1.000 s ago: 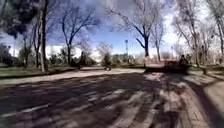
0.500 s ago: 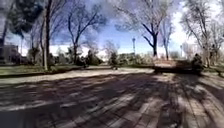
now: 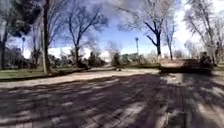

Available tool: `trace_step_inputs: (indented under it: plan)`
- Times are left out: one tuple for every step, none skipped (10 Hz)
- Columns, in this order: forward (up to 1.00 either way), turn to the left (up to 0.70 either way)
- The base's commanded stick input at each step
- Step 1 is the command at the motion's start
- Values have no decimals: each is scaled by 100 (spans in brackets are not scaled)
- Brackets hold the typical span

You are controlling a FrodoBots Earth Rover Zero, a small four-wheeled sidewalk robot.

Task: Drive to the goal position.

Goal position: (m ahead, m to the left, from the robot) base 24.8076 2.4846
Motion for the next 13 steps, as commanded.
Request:
trace_step_inputs:
  plan:
    - [100, 0]
    - [100, 0]
    - [100, 0]
    - [100, 0]
    - [100, 0]
    - [100, 0]
    - [100, 0]
    - [100, 0]
    - [100, 0]
    - [100, 0]
    - [100, 0]
    - [100, 0]
    - [100, 0]
